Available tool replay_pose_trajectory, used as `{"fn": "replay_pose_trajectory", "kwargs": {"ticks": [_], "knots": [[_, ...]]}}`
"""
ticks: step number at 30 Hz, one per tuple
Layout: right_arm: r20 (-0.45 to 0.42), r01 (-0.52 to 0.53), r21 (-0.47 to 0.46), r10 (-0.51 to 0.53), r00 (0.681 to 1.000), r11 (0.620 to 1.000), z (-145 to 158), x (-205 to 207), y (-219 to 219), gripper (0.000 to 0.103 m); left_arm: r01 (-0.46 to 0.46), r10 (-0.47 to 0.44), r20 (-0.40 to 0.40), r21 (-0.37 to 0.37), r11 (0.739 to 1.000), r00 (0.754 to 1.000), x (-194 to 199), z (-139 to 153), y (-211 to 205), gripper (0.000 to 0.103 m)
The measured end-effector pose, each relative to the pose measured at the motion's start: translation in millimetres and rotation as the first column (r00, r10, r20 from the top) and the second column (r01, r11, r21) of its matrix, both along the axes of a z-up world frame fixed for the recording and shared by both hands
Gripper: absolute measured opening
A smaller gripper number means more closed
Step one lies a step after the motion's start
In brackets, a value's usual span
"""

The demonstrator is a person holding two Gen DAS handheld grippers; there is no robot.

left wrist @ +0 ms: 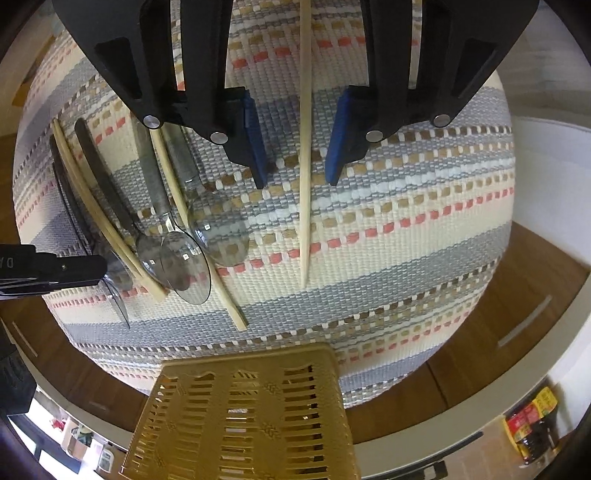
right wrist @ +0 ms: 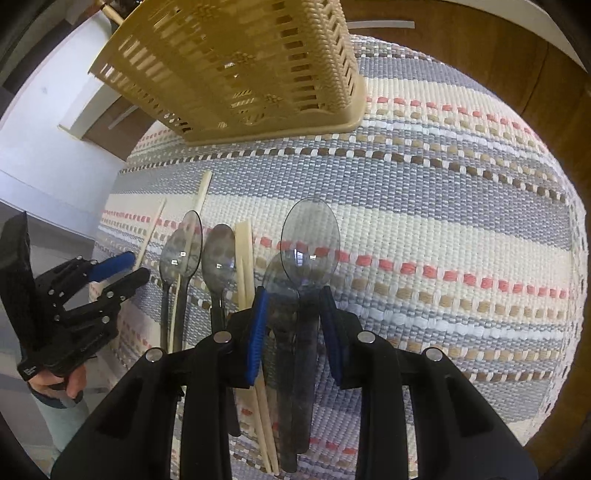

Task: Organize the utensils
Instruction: 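Grasp another chopstick with the left gripper while the right gripper grasps a clear spoon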

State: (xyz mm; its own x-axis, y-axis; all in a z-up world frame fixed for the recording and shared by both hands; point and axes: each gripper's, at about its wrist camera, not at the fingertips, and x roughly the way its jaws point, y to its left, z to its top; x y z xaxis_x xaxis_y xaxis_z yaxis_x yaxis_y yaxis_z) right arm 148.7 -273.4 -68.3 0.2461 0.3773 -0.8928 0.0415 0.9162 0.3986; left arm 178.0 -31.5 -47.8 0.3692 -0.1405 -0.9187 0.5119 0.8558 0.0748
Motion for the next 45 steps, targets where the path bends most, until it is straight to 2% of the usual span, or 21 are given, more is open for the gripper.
{"fn": "replay_pose_trajectory", "kwargs": {"ticks": [5,7,10,14,18,19,21,22,24,25,26,28,34,38,45], "knots": [[0.019,0.007,0.029,-0.007,1.0,1.0,3.8,-5.8,-6.4,0.016,0.037,-0.039,0.038,0.042,0.998,0.999,-10.2,-0.4,-15.5,0.004],[0.036,0.01,0.039,-0.011,0.999,0.999,9.5,-10.9,-14.6,0.011,0.038,-0.043,0.062,0.069,0.997,0.997,-15.1,-2.6,-24.2,0.004],[0.054,0.008,0.034,-0.009,0.999,0.999,16.1,-18.2,-21.6,0.002,0.027,-0.032,0.081,0.066,0.997,0.996,-18.3,-3.0,-26.7,0.004],[0.057,0.003,0.019,-0.005,0.998,1.0,16.4,-25.0,-27.0,0.002,0.01,-0.013,0.086,0.039,0.999,0.996,-20.7,-3.4,-30.8,0.003],[0.086,0.044,0.026,-0.046,0.995,0.999,22.0,-30.1,-37.2,0.003,0.022,-0.024,0.087,0.023,0.999,0.996,-20.1,-4.7,-21.7,0.004],[0.09,0.044,0.027,-0.046,0.995,0.999,24.2,-30.0,-38.9,0.008,0.024,-0.026,0.087,0.02,0.999,0.996,-20.5,-3.0,-16.4,0.004],[0.094,0.024,0.007,-0.024,0.995,1.0,28.5,-29.3,-36.4,0.028,0.025,-0.026,0.084,0.014,1.0,0.996,-20.7,-2.2,-13.7,0.004],[0.096,0.017,-0.005,-0.016,0.995,1.0,29.4,-29.0,-33.9,0.049,0.025,-0.026,0.084,0.013,1.0,0.996,-20.9,-2.0,-13.8,0.004],[0.104,0.0,-0.069,0.008,0.995,0.998,29.4,-27.8,-22.1,0.052,0.028,-0.028,0.087,0.011,1.0,0.996,-20.8,-1.8,-12.1,0.004],[0.088,-0.019,-0.1,0.027,0.996,0.995,27.0,-26.4,-15.3,0.051,0.028,-0.029,0.087,0.007,1.0,0.996,-20.8,-1.7,-11.4,0.004],[0.068,-0.035,-0.114,0.043,0.997,0.993,22.9,-25.8,-9.7,0.04,0.029,-0.029,0.087,0.004,1.0,0.996,-20.9,-1.6,-10.8,0.004],[0.038,-0.068,-0.117,0.073,0.997,0.991,17.6,-25.7,-4.5,0.03,0.03,-0.029,0.085,-0.004,1.0,0.996,-20.3,-1.4,-9.6,0.004],[0.011,-0.116,-0.235,0.122,0.992,0.965,13.1,-37.5,7.3,0.022,0.035,-0.033,0.085,-0.02,0.999,0.996,-19.7,-1.9,-7.4,0.004],[-0.002,-0.132,-0.292,0.138,0.99,0.947,13.0,-40.4,18.3,0.021,0.034,-0.031,0.084,-0.031,0.999,0.996,-19.2,-2.4,-7.0,0.004],[-0.041,-0.124,-0.266,0.117,0.992,0.956,10.4,-7.4,21.2,0.021,0.029,-0.026,0.066,-0.048,0.998,0.998,-16.0,-1.4,-3.0,0.004]]}}
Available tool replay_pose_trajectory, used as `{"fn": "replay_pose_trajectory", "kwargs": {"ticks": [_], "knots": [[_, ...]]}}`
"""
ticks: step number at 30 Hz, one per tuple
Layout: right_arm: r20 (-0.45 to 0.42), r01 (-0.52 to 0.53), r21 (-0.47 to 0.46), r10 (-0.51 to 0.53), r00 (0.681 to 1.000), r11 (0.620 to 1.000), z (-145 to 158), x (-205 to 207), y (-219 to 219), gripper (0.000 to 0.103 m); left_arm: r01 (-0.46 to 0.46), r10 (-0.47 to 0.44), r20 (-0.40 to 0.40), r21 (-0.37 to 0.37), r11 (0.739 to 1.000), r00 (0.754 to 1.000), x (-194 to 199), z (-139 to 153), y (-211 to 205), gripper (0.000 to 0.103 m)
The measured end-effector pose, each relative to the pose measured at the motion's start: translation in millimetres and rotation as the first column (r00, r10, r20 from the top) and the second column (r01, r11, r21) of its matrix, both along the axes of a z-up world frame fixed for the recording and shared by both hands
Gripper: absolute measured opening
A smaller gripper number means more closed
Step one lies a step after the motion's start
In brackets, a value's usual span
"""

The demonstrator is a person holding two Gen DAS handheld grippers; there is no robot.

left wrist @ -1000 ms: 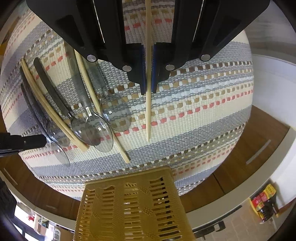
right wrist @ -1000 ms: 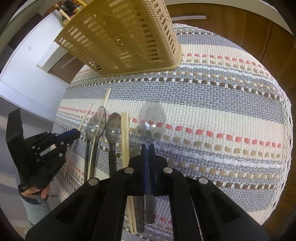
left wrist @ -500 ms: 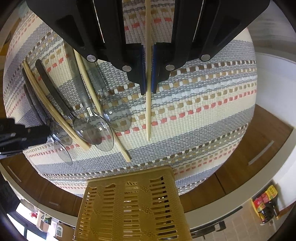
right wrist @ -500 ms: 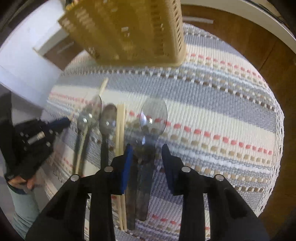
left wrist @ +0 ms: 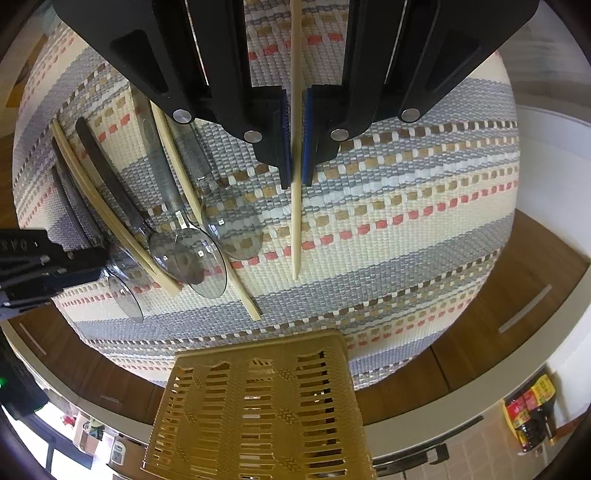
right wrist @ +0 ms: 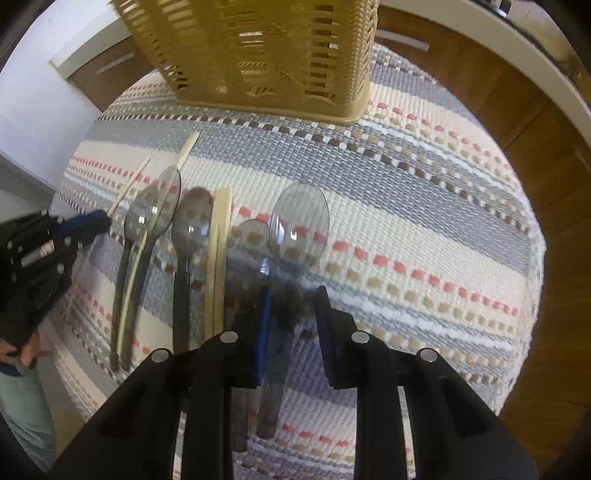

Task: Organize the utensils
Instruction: 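Grasp another chopstick with the left gripper while the right gripper grasps a clear spoon, then lift the chopstick and clear spoon and carry both above the yellow basket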

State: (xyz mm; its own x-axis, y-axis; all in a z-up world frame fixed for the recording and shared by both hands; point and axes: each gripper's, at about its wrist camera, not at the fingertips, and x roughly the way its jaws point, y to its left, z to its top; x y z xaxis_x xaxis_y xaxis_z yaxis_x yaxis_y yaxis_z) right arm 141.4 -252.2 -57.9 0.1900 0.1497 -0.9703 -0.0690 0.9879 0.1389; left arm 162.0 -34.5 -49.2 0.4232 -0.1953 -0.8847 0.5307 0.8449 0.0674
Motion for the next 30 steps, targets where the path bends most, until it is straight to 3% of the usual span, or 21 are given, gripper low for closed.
{"fn": "replay_pose_trajectory", "kwargs": {"ticks": [1,3,7,12,16,21,26,30], "knots": [[-0.006,0.001,0.001,-0.001,1.0,1.0,-0.1,4.1,-0.7,0.021,0.0,0.0,-0.005,0.002,1.0,1.0,1.1,0.5,0.3,0.004],[-0.004,-0.014,-0.053,0.014,1.0,0.999,0.8,6.3,5.9,0.012,0.001,-0.001,-0.006,0.016,1.0,1.0,1.3,1.2,-0.2,0.004],[0.033,-0.034,-0.051,0.036,0.999,0.998,3.6,0.0,10.5,0.01,-0.015,0.015,0.015,0.017,1.0,1.0,1.0,1.9,-2.3,0.003],[0.136,-0.04,0.024,0.036,0.99,0.999,28.7,-20.2,0.1,0.01,-0.026,0.032,0.056,-0.12,0.992,0.998,-4.5,24.7,7.1,0.003],[0.27,-0.063,0.058,0.045,0.962,0.996,67.3,-30.3,-2.3,0.01,0.001,0.036,0.152,-0.238,0.971,0.988,-14.6,65.8,13.9,0.003],[0.464,-0.081,0.134,0.01,0.886,0.988,121.1,-36.6,-6.5,0.01,0.038,0.064,0.282,-0.34,0.94,0.957,-22.4,121.0,10.2,0.003],[0.592,-0.074,0.235,-0.082,0.802,0.969,156.2,-27.6,-9.2,0.01,0.072,0.076,0.34,-0.403,0.913,0.937,-12.3,155.5,0.5,0.003],[0.679,-0.053,0.233,-0.124,0.723,0.971,182.3,-12.7,-11.8,0.01,0.083,0.113,0.394,-0.448,0.89,0.912,4.4,177.2,-7.6,0.003]]}}
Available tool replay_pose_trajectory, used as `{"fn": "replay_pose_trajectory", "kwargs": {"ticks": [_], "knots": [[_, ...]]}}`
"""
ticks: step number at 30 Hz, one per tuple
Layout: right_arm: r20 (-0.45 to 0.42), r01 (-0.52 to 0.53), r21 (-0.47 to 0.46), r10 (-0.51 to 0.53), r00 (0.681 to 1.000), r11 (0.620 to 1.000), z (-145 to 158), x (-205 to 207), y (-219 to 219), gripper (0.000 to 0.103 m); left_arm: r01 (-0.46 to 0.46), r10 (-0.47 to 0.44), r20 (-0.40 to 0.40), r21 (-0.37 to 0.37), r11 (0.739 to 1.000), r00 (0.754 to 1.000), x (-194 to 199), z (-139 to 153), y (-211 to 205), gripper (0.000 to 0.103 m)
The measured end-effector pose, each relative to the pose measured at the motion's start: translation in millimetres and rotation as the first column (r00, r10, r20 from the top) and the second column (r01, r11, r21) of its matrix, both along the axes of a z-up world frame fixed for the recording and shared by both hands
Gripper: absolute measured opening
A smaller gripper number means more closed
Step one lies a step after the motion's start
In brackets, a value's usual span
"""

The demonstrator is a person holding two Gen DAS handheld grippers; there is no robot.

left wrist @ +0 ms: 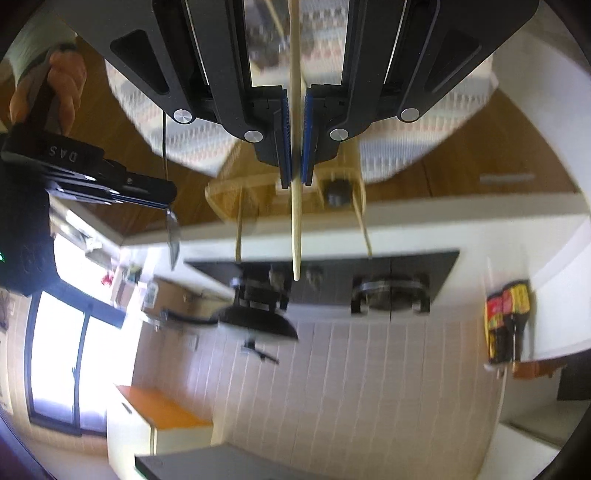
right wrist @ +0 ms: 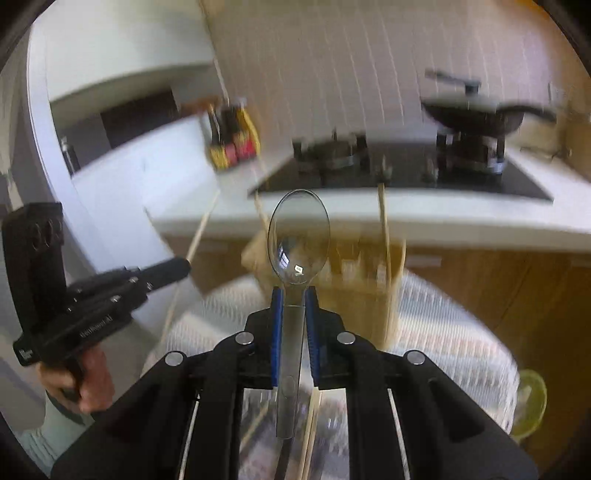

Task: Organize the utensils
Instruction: 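Lift the chopstick and clear spoon and carry both above the yellow basket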

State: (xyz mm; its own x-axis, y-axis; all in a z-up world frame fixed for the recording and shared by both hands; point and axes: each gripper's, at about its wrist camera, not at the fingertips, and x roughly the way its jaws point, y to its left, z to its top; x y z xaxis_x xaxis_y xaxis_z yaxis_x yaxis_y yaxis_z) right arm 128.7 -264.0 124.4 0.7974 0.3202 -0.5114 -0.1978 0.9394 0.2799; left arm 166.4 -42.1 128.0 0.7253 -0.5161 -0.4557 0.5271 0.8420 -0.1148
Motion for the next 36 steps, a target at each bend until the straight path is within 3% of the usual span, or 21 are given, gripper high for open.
{"fn": "replay_pose_trajectory", "kwargs": {"ticks": [7,15,21,26,31,34,36], "knots": [[0.116,0.089,-0.013,-0.087,0.989,0.996,23.2,42.1,-18.6,0.01,-0.042,0.058,0.118,-0.139,0.989,0.991,45.5,26.0,-8.9,0.003],[0.205,0.217,-0.064,-0.2,0.958,0.974,-1.1,79.1,-26.8,0.01,-0.065,0.118,0.185,-0.271,0.96,0.976,91.5,12.7,-10.7,0.004],[0.211,0.248,-0.096,-0.224,0.952,0.964,-28.4,90.3,-26.6,0.01,-0.115,0.18,0.216,-0.284,0.952,0.96,107.4,-9.1,-14.5,0.004],[0.211,0.248,-0.106,-0.222,0.952,0.963,-42.3,89.8,-27.8,0.01,-0.159,0.225,0.266,-0.25,0.955,0.937,107.2,-21.7,-19.3,0.004],[0.197,0.222,-0.089,-0.201,0.96,0.971,-46.5,83.4,-30.9,0.011,-0.167,0.227,0.265,-0.233,0.958,0.937,101.5,-31.8,-18.3,0.004],[0.167,0.204,-0.062,-0.191,0.967,0.977,-44.6,76.4,-37.4,0.017,-0.166,0.22,0.228,-0.233,0.958,0.948,95.4,-37.8,-11.3,0.013],[0.161,0.202,-0.055,-0.191,0.968,0.978,-42.8,69.2,-39.9,0.02,-0.169,0.221,0.218,-0.236,0.957,0.951,89.5,-39.8,-5.8,0.025]]}}
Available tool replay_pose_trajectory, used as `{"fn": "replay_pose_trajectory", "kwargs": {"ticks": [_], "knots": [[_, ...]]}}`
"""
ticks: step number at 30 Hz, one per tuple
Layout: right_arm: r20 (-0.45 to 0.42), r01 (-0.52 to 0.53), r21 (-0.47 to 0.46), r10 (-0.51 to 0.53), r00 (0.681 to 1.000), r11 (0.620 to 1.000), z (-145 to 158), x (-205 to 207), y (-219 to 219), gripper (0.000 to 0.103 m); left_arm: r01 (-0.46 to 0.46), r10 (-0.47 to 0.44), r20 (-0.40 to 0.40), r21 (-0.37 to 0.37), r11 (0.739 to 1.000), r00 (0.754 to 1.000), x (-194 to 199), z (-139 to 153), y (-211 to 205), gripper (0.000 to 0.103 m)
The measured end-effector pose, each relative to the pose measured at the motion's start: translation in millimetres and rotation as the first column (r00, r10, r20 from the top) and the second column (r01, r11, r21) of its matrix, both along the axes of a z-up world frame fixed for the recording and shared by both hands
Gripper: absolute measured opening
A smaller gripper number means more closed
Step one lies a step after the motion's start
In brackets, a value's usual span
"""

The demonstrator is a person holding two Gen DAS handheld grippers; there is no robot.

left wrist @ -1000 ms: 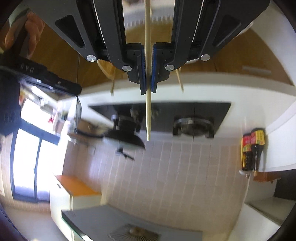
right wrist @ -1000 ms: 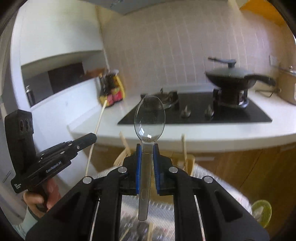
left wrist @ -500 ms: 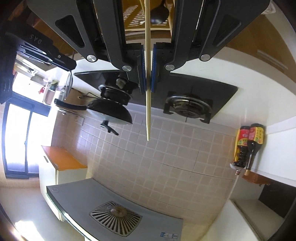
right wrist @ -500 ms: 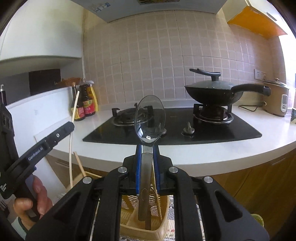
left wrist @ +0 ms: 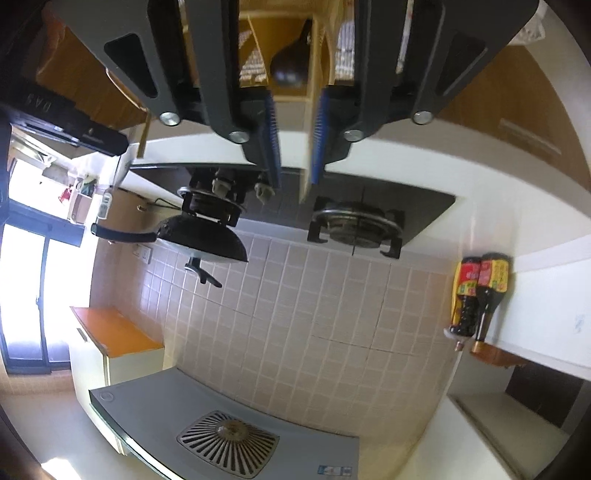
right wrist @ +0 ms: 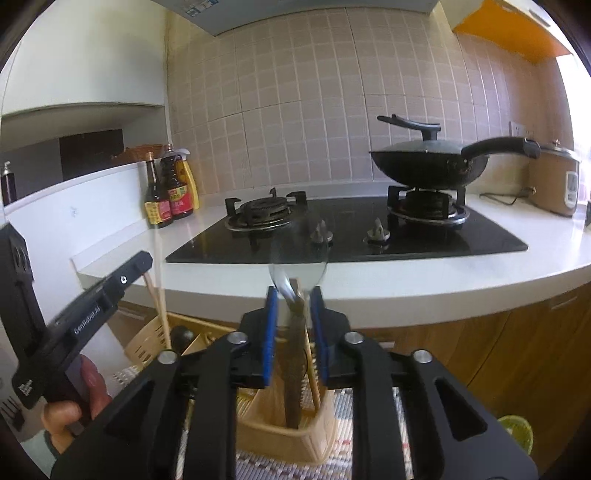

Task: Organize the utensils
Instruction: 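Lift the chopstick and clear spoon and carry both above the yellow basket, then open both grippers above the yellow basket to drop the utensils in, then grasp a clear plastic spoon with the left gripper while the right gripper grasps another clear spoon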

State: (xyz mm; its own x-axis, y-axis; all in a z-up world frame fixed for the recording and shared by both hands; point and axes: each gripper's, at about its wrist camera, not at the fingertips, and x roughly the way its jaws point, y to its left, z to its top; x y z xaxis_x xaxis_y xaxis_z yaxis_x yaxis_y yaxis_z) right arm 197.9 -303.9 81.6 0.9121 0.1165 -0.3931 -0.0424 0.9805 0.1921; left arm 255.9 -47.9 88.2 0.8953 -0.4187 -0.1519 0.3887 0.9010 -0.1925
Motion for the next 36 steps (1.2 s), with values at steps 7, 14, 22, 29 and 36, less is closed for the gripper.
{"fn": "replay_pose_trajectory", "kwargs": {"ticks": [7,14,22,29,36], "knots": [[-0.048,-0.022,0.019,0.022,0.999,1.0,5.9,-36.6,-3.1,0.022,0.008,-0.008,-0.009,0.013,1.0,1.0,-43.4,9.7,21.5,0.047],[-0.161,-0.076,0.025,0.079,0.984,0.997,1.1,-70.3,7.6,0.022,0.083,-0.077,-0.093,0.061,0.995,0.993,-84.1,16.6,30.0,0.05],[-0.282,-0.112,0.055,0.123,0.951,0.992,-26.9,-104.9,22.2,0.053,0.203,-0.162,-0.324,0.097,0.974,0.932,-107.4,-8.1,37.6,0.05],[-0.468,-0.081,0.054,0.096,0.879,0.995,-70.3,-115.6,31.9,0.053,0.248,-0.136,-0.546,0.136,0.959,0.826,-109.4,-66.6,45.9,0.049],[-0.601,-0.072,0.083,0.108,0.792,0.994,-109.8,-112.6,39.9,0.033,0.308,-0.076,-0.69,0.219,0.926,0.72,-110.8,-115.8,38.5,0.043]]}}
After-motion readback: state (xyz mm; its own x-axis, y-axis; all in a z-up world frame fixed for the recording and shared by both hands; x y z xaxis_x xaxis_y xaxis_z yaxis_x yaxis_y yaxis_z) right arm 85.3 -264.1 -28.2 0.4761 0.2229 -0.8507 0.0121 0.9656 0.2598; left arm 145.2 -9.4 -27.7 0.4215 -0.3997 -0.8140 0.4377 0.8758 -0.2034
